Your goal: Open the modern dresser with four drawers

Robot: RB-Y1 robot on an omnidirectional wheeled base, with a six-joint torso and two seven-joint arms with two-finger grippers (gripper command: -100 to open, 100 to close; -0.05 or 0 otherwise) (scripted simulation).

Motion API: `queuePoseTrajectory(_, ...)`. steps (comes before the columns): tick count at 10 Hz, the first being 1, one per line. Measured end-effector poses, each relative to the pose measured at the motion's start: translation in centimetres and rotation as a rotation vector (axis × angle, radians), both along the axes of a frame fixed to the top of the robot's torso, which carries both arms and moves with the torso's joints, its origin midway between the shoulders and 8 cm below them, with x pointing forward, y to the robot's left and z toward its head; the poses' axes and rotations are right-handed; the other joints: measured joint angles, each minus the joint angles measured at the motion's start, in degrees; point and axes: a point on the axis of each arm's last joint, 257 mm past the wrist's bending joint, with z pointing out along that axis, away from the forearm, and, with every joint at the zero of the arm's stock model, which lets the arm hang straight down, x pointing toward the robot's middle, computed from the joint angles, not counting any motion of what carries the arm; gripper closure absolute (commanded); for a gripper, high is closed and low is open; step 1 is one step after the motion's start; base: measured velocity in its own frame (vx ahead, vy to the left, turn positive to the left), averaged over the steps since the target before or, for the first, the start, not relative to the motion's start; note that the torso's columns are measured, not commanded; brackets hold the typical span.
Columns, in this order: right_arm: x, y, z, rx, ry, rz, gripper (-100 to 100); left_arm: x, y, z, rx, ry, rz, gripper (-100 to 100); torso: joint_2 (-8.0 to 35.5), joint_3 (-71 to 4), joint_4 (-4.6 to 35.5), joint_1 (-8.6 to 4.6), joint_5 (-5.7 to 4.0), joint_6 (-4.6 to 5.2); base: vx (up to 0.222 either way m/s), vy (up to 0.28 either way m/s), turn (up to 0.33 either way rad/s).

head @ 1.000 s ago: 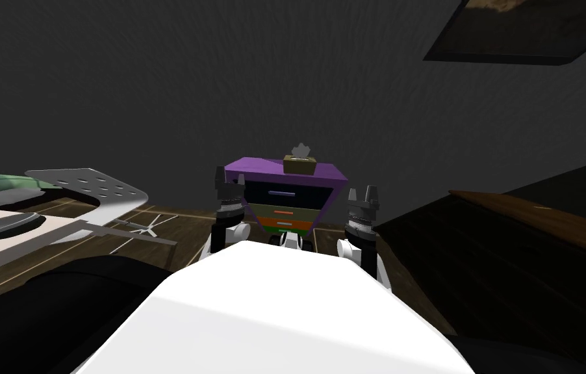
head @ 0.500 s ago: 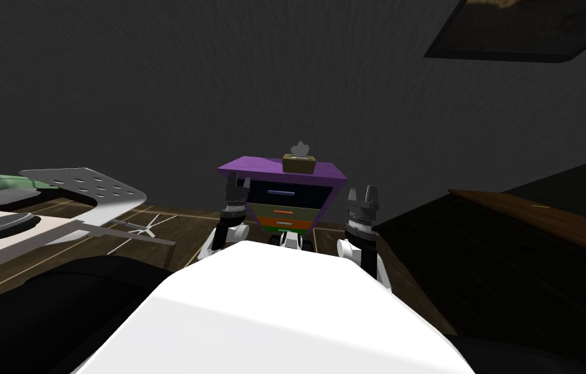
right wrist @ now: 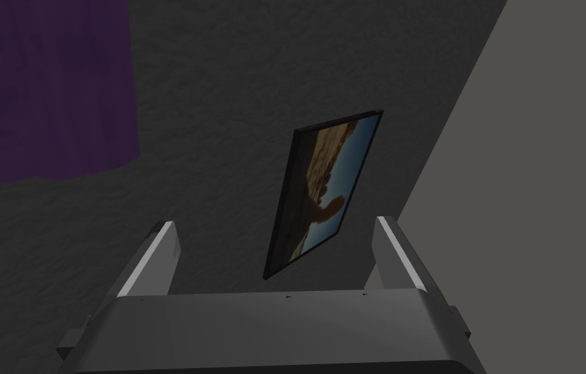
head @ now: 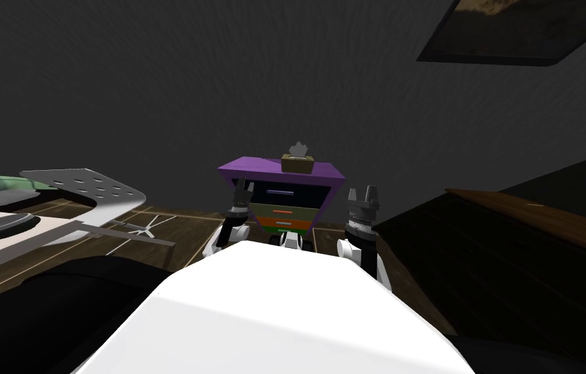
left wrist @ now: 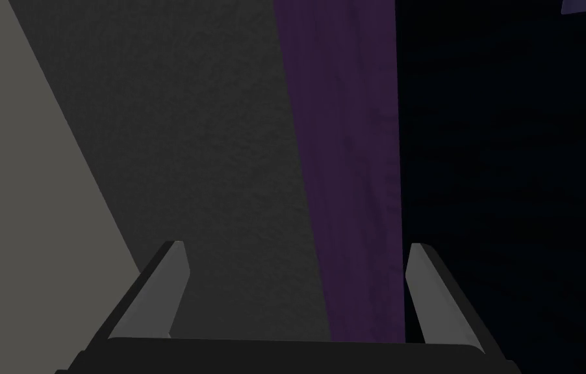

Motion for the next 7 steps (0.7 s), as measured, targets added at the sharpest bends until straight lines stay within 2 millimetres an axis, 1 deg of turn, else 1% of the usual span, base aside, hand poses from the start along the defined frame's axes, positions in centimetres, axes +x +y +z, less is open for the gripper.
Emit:
queuePoseTrajectory(3, 0.0, 0.0, 0.0, 0.0, 0.0, 0.0, 0, 1.3, 0.3, -2.9, 0.009, 0.039, -0.002, -100, -0.5, -0.3, -0.2, 0.08, 0.11, 0.14, -0.007, -0.011, -0.009)
queuePoseTrajectory(5, 0.0, 0.0, 0.0, 0.0, 0.0, 0.0, 0, 1.3, 0.5, -4.9, 0.01, 0.075, 0.001, -100, -0.4, -0.2, -0.2, 0.1, 0.1, 0.09, 0.0, -0.01, -0.007)
queuePoseTrajectory(7, 0.0, 0.0, 0.0, 0.0, 0.0, 0.0, 0, 1.5, 0.9, -6.4, 0.012, 0.097, 0.001, -100, -0.5, -0.3, -0.3, 0.18, 0.14, 0.09, -0.004, -0.012, 0.0)
